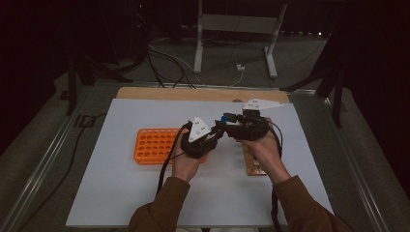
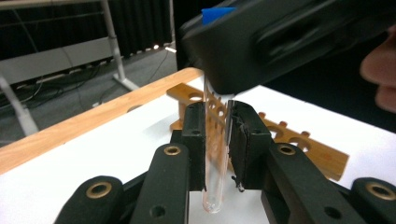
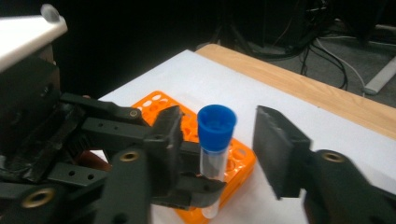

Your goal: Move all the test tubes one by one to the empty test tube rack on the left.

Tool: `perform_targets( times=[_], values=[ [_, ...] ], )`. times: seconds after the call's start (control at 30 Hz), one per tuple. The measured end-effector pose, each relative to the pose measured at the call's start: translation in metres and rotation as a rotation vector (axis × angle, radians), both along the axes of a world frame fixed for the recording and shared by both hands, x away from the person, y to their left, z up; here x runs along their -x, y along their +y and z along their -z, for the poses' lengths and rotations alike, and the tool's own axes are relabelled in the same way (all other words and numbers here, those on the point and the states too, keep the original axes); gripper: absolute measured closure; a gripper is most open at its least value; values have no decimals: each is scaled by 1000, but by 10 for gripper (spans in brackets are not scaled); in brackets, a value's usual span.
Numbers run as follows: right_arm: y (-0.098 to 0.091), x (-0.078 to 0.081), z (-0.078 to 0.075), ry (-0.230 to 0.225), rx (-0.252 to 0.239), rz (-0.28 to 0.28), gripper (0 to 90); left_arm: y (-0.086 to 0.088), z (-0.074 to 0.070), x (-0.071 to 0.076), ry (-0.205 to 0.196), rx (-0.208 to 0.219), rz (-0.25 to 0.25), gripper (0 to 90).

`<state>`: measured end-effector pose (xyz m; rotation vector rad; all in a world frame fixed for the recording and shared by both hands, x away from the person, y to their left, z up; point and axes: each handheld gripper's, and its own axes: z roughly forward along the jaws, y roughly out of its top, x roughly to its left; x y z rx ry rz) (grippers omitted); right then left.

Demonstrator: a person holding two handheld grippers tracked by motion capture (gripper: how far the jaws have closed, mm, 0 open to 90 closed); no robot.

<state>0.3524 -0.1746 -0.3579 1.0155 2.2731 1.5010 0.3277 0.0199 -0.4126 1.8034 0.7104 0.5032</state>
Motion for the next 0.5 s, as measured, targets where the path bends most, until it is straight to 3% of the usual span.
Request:
perform_targets(
  times=[0.3, 0.5],
  values=[
    [-9, 0, -1, -29, 12, 55, 202, 10, -1, -5, 9, 11, -44, 785],
    [-14, -2, 1, -43, 22, 76, 130, 20, -3, -6, 10, 14, -65, 784]
  ],
)
